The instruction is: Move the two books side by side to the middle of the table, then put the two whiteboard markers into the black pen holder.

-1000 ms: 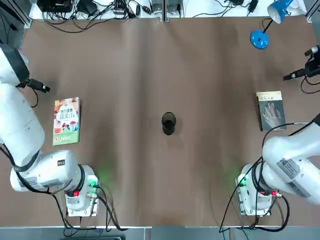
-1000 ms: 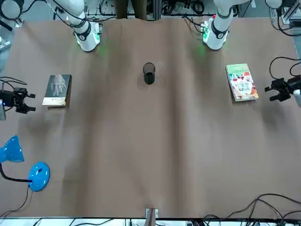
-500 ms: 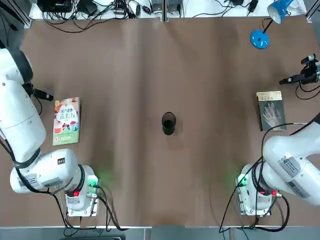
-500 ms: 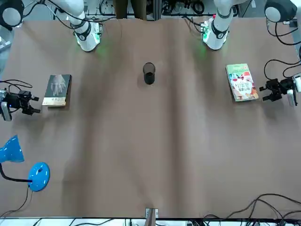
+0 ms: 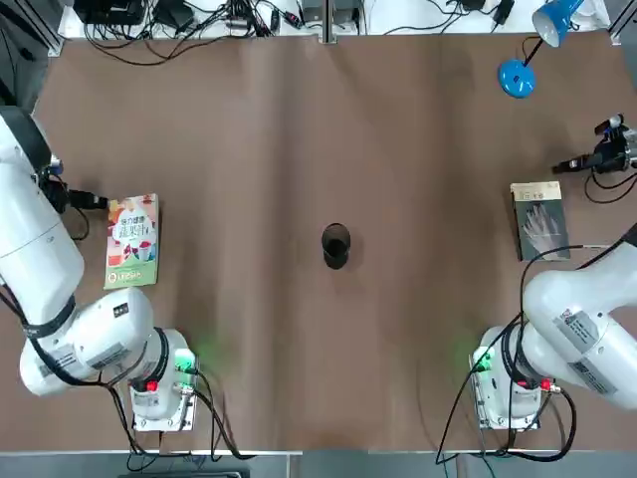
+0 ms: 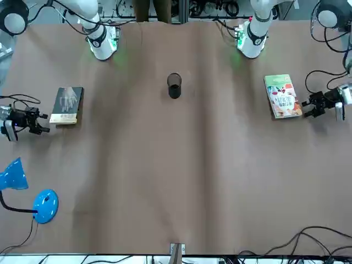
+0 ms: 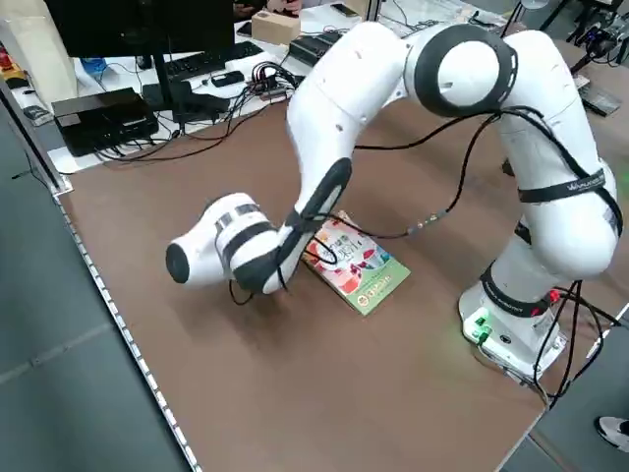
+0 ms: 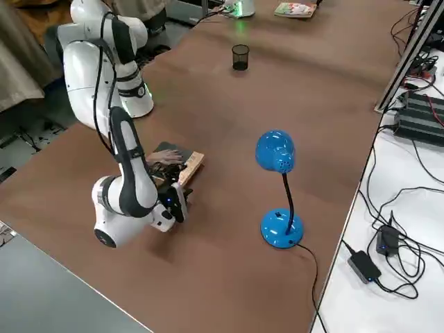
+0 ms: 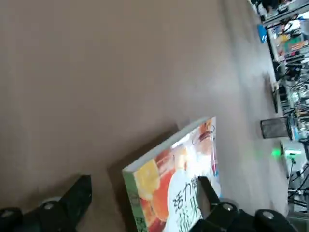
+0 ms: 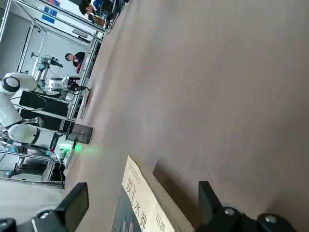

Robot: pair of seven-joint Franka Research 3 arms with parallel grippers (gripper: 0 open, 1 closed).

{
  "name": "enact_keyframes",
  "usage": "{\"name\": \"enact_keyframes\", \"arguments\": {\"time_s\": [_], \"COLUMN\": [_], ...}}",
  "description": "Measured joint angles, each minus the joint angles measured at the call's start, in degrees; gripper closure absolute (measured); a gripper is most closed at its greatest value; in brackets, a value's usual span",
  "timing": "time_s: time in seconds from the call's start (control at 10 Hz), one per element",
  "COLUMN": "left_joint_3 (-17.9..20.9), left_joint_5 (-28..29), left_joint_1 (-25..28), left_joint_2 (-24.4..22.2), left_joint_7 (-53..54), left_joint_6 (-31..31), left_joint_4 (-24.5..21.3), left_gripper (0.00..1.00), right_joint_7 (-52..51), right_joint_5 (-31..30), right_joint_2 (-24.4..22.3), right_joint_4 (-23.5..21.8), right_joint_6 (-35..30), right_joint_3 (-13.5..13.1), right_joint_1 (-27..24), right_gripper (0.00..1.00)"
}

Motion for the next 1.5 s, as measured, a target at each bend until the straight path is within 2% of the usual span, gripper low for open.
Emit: {"name": "enact_keyframes", "arguments": {"time_s": [0.6,0.9,1.1,1.3,1.5], "left_joint_3": [-0.8,-0.7,-0.6,-0.6,-0.6], "left_joint_5": [-0.1,-0.1,0.2,0.2,0.2], "left_joint_1": [-0.2,-0.2,-0.2,-0.1,-0.1], "left_joint_2": [1.4,1.8,2.3,2.9,3.1], "left_joint_7": [0.3,0.9,0.9,0.9,0.9], "left_joint_6": [-3.6,-4.1,-5.7,-7.7,-8.2], "left_joint_4": [0.0,0.4,0.6,0.8,0.8], "left_gripper": [0.06,0.06,0.07,0.07,0.09], "right_joint_7": [0.4,0.8,0.8,0.8,0.8], "right_joint_5": [0.1,0.1,0.0,-0.5,-1.1], "right_joint_2": [1.9,2.3,2.4,2.7,2.8], "right_joint_4": [-0.1,-1.0,-1.1,-1.3,-1.3], "right_joint_6": [-0.9,-1.6,-1.7,-1.6,-1.6], "right_joint_3": [0.0,0.0,0.0,0.0,0.0], "right_joint_1": [-0.2,-0.3,-0.3,-0.3,-0.3], "right_gripper": [0.00,0.04,0.13,0.30,0.33]}}
